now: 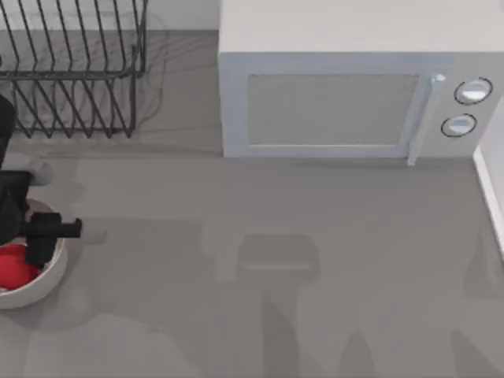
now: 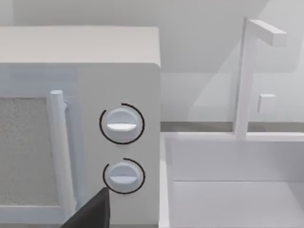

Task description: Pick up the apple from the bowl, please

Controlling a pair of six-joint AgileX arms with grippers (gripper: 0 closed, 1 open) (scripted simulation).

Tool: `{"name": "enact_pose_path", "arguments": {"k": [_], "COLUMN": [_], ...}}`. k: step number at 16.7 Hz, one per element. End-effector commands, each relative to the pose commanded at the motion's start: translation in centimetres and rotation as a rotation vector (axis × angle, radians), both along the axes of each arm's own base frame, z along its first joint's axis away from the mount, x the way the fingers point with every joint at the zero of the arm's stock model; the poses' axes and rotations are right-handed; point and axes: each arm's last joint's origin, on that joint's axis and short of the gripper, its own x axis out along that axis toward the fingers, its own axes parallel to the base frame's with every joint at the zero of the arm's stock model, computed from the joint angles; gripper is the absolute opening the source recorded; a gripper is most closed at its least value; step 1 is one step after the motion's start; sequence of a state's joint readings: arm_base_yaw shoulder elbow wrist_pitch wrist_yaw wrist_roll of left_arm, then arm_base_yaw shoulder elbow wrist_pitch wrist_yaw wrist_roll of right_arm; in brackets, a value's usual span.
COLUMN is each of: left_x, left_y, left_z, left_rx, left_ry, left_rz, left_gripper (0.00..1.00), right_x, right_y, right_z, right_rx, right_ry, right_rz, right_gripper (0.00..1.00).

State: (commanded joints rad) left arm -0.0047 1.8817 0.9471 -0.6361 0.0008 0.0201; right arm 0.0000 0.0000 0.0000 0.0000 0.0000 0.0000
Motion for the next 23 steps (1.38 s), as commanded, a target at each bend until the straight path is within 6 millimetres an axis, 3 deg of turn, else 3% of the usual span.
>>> {"name": "enact_pose_path", "arguments": {"k": [3,16,23], "left_x": [0.0,0.0,0.0], "left_y": [0.0,0.0,0.0], "left_z": [-0.01,-0.01,-0.01], "left_rx": [0.0,0.0,0.0], "left_ry": [0.0,0.0,0.0], "left_rz": [0.0,0.0,0.0], "left_gripper": [1.0,0.02,0.0], "right_x": [0.0,0.0,0.0], "right_y": [0.0,0.0,0.0], "right_z": [0.0,0.0,0.0], "right_rx": [0.0,0.0,0.0], "right_ry": [0.0,0.0,0.0], "right_rz": [0.0,0.0,0.0], "right_gripper": [1.0,1.0,1.0]}}
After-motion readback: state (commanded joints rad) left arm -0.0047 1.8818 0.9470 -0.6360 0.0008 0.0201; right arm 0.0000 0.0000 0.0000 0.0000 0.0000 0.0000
